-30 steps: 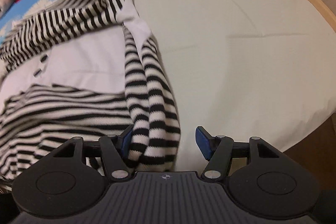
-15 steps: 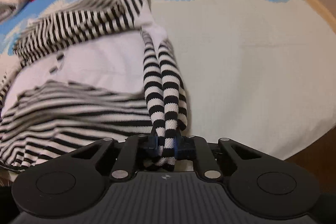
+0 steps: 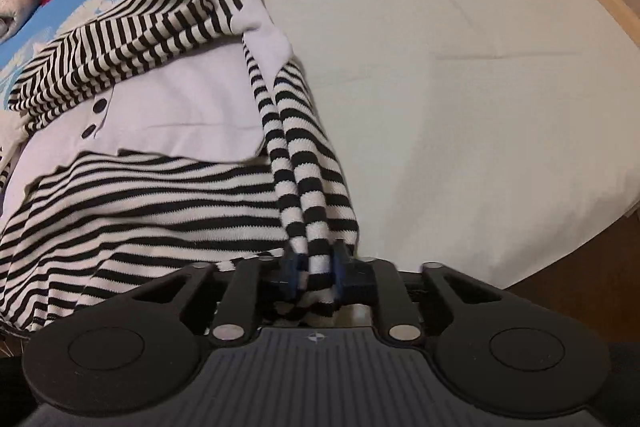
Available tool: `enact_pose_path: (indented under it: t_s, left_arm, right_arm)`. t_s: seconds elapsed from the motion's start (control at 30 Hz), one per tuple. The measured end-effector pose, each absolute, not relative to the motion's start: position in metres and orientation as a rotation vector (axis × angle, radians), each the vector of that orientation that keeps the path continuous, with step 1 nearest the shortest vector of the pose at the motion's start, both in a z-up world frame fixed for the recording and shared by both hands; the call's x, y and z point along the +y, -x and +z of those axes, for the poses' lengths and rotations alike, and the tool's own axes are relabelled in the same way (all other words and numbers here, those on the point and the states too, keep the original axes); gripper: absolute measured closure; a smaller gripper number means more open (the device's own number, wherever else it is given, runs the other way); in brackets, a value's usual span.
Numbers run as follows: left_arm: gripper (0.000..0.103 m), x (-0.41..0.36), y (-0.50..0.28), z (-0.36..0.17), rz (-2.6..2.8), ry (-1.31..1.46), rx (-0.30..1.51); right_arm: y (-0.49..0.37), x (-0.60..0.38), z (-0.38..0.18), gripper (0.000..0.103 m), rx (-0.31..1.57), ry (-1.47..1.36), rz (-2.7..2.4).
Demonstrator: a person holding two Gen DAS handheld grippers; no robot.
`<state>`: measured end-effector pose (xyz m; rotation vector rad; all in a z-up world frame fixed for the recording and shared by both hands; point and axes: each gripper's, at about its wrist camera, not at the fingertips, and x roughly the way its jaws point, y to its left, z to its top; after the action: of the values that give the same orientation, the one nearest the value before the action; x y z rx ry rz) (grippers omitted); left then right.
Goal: Fold small clothes
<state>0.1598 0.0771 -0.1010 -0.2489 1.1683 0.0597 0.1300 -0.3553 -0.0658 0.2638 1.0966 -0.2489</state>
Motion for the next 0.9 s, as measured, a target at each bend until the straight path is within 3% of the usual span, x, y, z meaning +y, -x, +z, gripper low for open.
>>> enact_pose_path:
  t_s: [0.9]
  left_arm:
    - [0.059,0.069,-0.16,-0.107,0.032,0.176,1.179]
  right_arm:
    - [-0.132,-0.348,-0.077,0.071,1.113,-0.199,-0.256]
